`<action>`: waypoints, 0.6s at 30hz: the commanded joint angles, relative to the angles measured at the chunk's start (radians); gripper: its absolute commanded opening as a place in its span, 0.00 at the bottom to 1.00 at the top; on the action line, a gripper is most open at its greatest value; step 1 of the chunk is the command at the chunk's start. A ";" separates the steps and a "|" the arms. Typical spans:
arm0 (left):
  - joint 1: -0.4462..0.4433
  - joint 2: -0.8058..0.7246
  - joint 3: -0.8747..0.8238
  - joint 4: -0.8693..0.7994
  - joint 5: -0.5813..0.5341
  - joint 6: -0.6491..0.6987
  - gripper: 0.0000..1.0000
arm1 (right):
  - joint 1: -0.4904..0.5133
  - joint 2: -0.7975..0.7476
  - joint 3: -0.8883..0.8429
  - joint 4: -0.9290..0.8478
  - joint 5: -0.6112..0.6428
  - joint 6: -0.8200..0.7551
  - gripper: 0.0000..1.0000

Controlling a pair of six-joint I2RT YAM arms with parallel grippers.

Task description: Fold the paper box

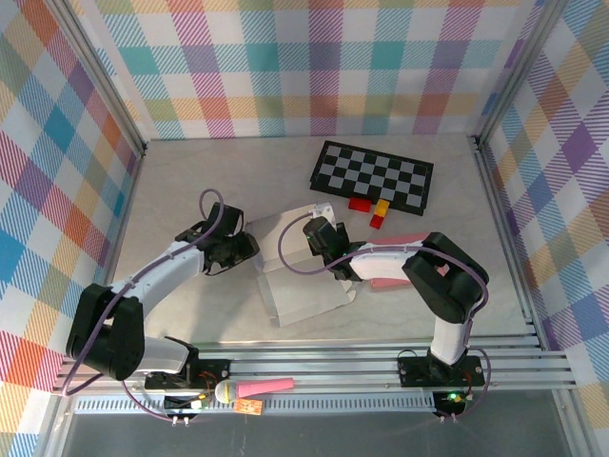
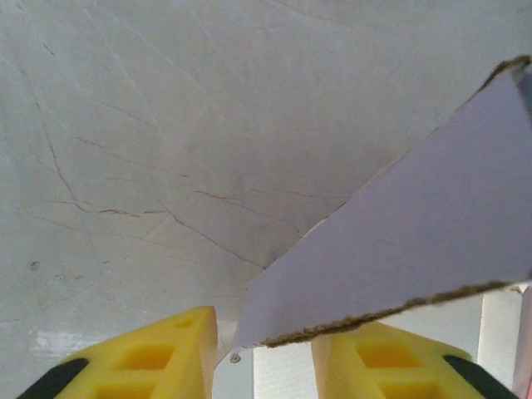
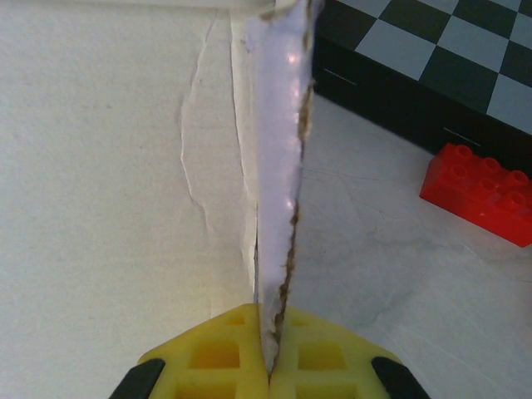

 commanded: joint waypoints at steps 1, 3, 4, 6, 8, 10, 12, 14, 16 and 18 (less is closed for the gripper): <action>-0.002 0.002 -0.006 0.012 -0.032 0.034 0.21 | 0.006 0.004 0.013 -0.076 0.006 0.003 0.00; -0.002 0.027 0.001 0.015 -0.030 0.056 0.19 | 0.006 -0.003 0.014 -0.087 -0.009 0.001 0.00; -0.002 0.038 0.004 0.023 -0.030 0.068 0.19 | 0.006 -0.005 0.015 -0.090 -0.014 0.000 0.00; -0.002 0.055 0.012 0.025 -0.036 0.082 0.15 | 0.005 -0.006 0.017 -0.104 -0.017 0.003 0.00; -0.002 0.064 0.027 0.007 -0.051 0.096 0.05 | 0.003 -0.008 0.024 -0.133 -0.019 0.016 0.00; -0.002 0.062 0.035 -0.027 -0.085 0.106 0.01 | -0.001 -0.013 0.028 -0.153 -0.027 0.020 0.00; 0.003 0.052 0.031 -0.055 -0.124 0.119 0.00 | -0.007 -0.020 0.027 -0.155 -0.052 0.025 0.00; 0.014 0.041 0.015 -0.053 -0.127 0.131 0.03 | -0.013 -0.023 0.024 -0.155 -0.082 0.026 0.00; 0.036 0.045 0.009 -0.046 -0.094 0.138 0.09 | -0.018 -0.022 0.027 -0.164 -0.097 0.029 0.00; 0.055 0.057 0.012 -0.038 -0.054 0.140 0.16 | -0.021 -0.020 0.029 -0.176 -0.108 0.034 0.00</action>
